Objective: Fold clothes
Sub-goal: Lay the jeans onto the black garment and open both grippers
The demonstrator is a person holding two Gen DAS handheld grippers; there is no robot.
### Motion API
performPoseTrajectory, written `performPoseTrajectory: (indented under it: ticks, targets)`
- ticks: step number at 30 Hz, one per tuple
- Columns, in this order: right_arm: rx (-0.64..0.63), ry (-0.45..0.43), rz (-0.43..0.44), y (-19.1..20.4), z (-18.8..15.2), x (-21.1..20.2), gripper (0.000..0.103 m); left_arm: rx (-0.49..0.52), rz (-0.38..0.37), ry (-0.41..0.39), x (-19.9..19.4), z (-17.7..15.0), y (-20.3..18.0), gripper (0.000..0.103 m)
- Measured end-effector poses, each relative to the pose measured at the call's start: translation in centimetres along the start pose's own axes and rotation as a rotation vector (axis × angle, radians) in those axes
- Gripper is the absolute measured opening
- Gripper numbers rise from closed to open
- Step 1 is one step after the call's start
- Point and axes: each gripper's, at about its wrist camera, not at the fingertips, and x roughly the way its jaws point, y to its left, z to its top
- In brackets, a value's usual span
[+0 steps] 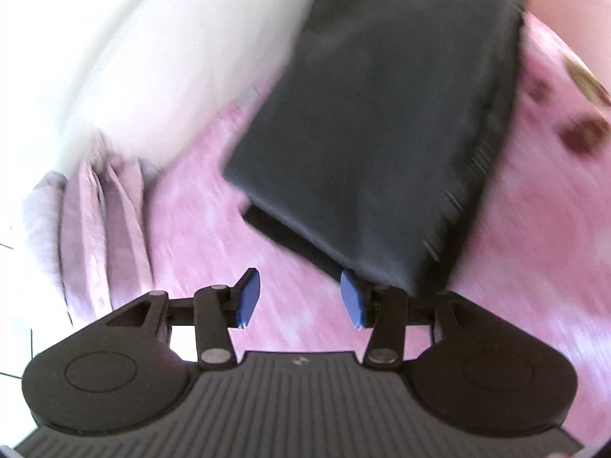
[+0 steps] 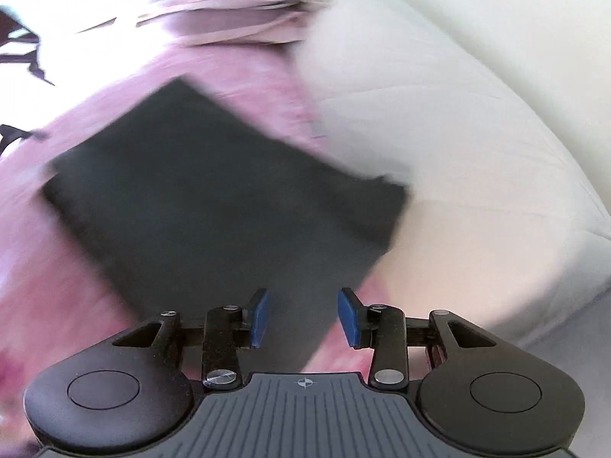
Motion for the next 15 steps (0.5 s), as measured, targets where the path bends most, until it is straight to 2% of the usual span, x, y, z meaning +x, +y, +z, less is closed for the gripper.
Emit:
performPoseTrajectory:
  ticks: [2, 5, 7, 10, 15]
  targets:
    - [0.058, -0.013, -0.028, -2.3, 1.9, 2.8, 0.038, 0.0, 0.01, -0.03, 1.6, 2.0, 0.6, 0.043]
    - [0.099, -0.013, -0.066, -4.7, 3.8, 6.7, 0.029, 0.003, 0.011, -0.047, 4.1, 4.2, 1.1, 0.043]
    - [0.145, 0.023, -0.027, -5.4, 4.5, 10.0, 0.025, -0.029, -0.009, -0.015, 6.0, 4.7, 1.1, 0.043]
    - [0.084, 0.066, 0.013, -4.2, 3.7, 13.6, 0.026, -0.054, -0.014, -0.007, 7.2, 4.5, 0.9, 0.042]
    - [0.076, 0.042, 0.001, -4.6, 2.6, 11.8, 0.026, -0.122, -0.022, -0.028, 6.4, 4.3, 2.2, 0.042]
